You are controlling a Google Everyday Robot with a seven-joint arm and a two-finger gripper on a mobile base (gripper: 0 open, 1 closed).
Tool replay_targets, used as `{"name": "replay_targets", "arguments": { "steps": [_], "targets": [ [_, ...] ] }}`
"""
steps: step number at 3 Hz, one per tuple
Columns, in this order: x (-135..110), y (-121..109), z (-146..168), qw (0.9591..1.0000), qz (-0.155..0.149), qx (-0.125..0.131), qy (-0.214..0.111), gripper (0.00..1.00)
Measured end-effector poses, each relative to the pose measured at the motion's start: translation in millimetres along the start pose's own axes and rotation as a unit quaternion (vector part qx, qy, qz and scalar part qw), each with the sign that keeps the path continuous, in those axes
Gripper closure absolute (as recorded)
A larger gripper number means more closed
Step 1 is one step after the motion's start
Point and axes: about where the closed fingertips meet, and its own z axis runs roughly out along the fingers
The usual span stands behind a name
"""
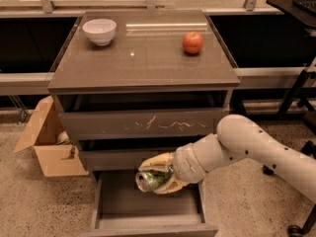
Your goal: Pick green can from bottom drawer and place on counter
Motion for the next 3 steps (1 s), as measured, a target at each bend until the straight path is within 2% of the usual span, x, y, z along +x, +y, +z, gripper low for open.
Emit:
{"name": "replay_targets", "arguments": {
  "steps": [1, 2, 3],
  "targets": [
    [-14, -38, -33, 0.9994, -0.024, -0.009, 0.021, 1.0],
    [-36, -84, -64, 0.9964, -0.061, -0.03, 0.05, 1.0],
    [-48, -115, -89, 0.9921, -0.098, -0.037, 0.069, 1.0]
  ]
}}
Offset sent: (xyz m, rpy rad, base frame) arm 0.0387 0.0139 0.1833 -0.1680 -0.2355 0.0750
